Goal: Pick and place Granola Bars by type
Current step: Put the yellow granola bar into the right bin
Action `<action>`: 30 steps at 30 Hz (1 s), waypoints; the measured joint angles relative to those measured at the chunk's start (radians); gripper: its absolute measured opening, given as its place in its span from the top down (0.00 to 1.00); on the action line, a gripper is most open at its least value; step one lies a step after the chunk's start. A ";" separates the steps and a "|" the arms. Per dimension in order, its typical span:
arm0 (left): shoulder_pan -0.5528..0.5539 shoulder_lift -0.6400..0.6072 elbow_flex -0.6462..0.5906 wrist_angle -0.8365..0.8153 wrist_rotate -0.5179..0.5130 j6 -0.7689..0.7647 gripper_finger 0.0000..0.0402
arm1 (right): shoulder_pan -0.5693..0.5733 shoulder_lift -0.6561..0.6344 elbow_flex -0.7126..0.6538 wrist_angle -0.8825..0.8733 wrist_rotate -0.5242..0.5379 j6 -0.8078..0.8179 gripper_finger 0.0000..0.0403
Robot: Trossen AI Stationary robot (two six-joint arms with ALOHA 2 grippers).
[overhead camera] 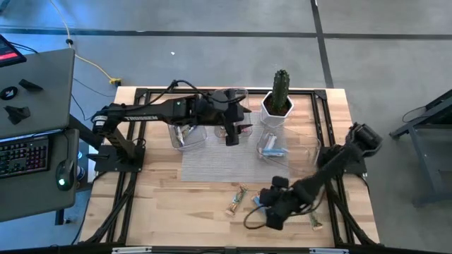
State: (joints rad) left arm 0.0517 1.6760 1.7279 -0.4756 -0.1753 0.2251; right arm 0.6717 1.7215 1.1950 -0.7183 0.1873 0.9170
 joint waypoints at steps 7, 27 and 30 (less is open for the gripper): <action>0.000 0.000 0.000 -0.135 -0.001 -0.073 0.47 | -0.055 0.122 0.000 0.128 -0.167 0.092 0.45; -0.007 0.000 -0.010 -0.238 -0.001 -0.153 0.47 | -0.068 0.216 0.005 0.112 -0.120 0.204 0.45; -0.006 0.000 -0.010 -0.238 -0.002 -0.154 0.47 | -0.067 0.221 0.006 0.085 -0.091 0.200 0.46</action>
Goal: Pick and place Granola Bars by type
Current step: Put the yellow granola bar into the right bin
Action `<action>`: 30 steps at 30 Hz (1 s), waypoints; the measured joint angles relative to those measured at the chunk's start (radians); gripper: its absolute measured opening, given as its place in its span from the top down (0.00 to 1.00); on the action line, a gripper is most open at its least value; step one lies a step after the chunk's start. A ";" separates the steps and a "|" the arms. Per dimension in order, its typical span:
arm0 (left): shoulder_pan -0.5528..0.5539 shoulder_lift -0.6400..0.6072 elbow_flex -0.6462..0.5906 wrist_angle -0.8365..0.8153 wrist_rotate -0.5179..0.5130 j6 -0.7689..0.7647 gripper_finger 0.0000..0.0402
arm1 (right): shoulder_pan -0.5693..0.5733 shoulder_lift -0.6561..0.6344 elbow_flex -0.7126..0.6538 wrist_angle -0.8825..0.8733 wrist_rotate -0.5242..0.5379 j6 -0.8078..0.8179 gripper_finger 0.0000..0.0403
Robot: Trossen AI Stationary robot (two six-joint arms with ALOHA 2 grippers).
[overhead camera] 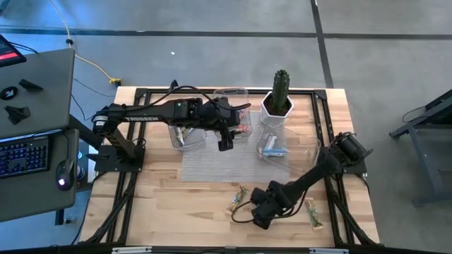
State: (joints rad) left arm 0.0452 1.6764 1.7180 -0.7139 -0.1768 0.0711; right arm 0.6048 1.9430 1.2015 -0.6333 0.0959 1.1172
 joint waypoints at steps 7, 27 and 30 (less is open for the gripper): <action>0.000 0.000 0.000 0.000 0.000 0.000 0.47 | -0.003 0.001 0.000 -0.029 -0.008 -0.049 0.60; 0.000 0.000 0.000 0.009 -0.036 0.000 0.47 | -0.065 -0.503 0.003 -0.623 0.446 -0.116 0.82; 0.000 0.000 0.000 0.009 -0.039 -0.001 0.47 | -0.103 -0.609 -0.053 -0.672 0.605 -0.027 0.82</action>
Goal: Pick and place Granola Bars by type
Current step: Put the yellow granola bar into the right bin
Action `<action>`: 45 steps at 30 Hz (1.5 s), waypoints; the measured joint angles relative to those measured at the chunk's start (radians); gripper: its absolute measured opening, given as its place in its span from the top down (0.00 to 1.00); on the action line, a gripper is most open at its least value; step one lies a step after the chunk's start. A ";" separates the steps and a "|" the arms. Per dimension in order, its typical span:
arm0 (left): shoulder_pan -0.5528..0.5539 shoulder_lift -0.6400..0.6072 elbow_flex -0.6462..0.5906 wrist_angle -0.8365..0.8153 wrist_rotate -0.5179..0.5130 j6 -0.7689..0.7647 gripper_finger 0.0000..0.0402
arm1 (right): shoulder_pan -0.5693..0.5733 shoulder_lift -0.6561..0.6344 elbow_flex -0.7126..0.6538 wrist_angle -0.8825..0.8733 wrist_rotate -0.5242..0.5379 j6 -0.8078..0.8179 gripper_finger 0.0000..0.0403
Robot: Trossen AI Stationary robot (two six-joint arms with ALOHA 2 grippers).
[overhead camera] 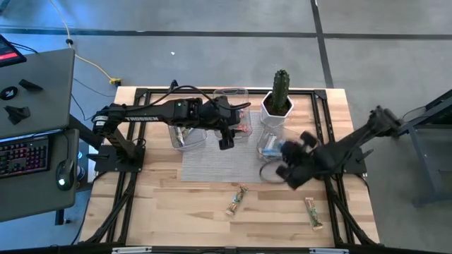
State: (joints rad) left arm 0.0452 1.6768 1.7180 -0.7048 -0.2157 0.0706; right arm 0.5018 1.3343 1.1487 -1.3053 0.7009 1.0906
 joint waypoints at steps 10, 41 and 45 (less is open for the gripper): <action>0.000 0.000 0.000 -0.004 -0.004 0.001 0.47 | -0.258 -0.145 -0.410 0.265 -0.205 -0.115 0.77; 0.000 0.000 0.000 -0.137 -0.007 -0.073 0.47 | 0.001 -0.143 0.009 0.091 -0.738 0.128 0.65; 0.000 0.000 0.000 -0.144 -0.004 -0.105 0.47 | 0.126 -0.143 -0.057 0.097 -0.781 0.245 0.65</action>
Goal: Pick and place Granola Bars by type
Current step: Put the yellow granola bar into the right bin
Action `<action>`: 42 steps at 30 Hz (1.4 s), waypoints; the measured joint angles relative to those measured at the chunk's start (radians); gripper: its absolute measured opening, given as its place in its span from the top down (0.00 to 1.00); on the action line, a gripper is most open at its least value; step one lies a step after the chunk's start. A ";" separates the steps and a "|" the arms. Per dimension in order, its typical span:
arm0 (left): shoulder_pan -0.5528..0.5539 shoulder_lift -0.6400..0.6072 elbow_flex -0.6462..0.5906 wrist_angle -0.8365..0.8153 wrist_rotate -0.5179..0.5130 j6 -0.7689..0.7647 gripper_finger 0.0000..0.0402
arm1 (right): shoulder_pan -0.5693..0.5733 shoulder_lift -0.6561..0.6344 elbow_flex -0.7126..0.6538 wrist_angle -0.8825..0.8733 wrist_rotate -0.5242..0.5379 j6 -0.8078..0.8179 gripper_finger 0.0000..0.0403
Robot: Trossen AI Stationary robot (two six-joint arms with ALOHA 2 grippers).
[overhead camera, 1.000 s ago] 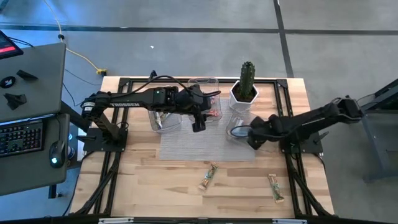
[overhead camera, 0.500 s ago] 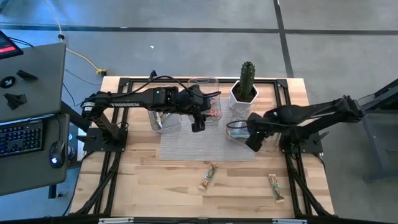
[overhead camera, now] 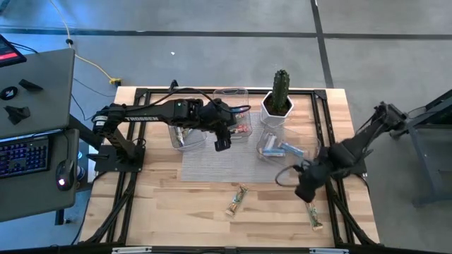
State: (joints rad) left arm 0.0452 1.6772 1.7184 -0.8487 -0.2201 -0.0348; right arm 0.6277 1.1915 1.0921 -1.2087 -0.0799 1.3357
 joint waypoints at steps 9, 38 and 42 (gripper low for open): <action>0.000 0.000 0.000 -0.018 0.004 -0.052 0.47 | 0.174 0.000 -0.227 0.225 -0.100 0.238 0.65; 0.000 0.000 0.000 -0.014 -0.001 -0.087 0.47 | 0.197 0.000 -0.638 0.763 -0.107 0.491 0.65; 0.000 0.000 0.000 -0.014 -0.001 -0.087 0.47 | 0.198 0.000 -0.638 0.737 -0.097 0.467 0.65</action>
State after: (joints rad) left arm 0.0452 1.6772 1.7184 -0.8631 -0.2207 -0.1215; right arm 0.8255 1.1919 0.4541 -0.4716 -0.1769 1.8032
